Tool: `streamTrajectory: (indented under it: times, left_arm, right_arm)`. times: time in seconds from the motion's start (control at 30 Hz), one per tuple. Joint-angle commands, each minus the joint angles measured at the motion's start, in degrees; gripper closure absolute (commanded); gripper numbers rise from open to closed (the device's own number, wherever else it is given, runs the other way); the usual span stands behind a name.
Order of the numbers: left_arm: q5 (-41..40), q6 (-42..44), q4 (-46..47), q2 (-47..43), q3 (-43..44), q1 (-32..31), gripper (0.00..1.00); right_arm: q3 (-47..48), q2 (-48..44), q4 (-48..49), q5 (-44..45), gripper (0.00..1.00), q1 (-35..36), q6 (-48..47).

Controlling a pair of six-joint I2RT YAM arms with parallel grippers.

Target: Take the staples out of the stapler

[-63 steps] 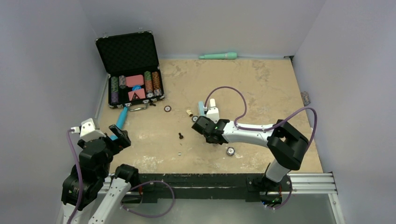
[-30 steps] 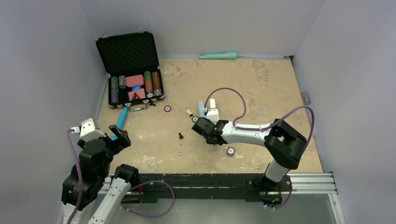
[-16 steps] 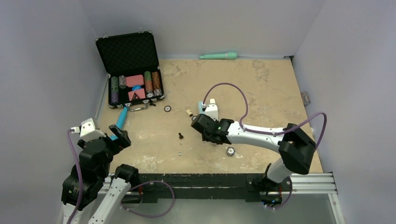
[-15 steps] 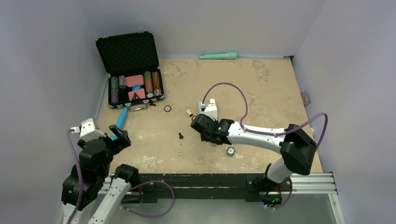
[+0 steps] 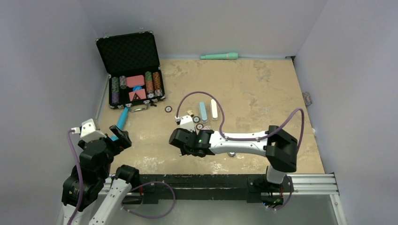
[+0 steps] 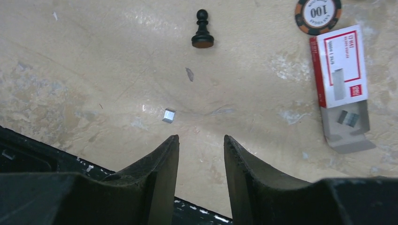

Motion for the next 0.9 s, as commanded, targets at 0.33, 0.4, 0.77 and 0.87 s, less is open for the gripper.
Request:
streamTrajectory:
  times: [0.33, 0.4, 0.77, 0.87]
  left_arm:
    - [-0.18, 1.57, 1.9, 0.23, -0.16, 0.18, 0.0]
    - [-0.1, 1.59, 1.91, 0.26, -0.15, 0.18, 0.0]
    - [-0.04, 1.71, 1.91, 0.05, -0.21, 0.18, 0.0]
    - [-0.09, 1.66, 1.91, 0.0, -0.17, 0.18, 0.0]
  right_arm:
    - [8.29, 10.52, 1.38, -3.28, 0.58, 1.48, 0.63]
    - [8.82, 11.56, 1.51, -3.52, 0.58, 1.52, 0.68]
    - [10.2, 15.03, 1.64, -3.93, 0.6, 1.57, 0.39]
    - [10.33, 15.59, 1.69, -3.84, 0.6, 1.56, 0.37]
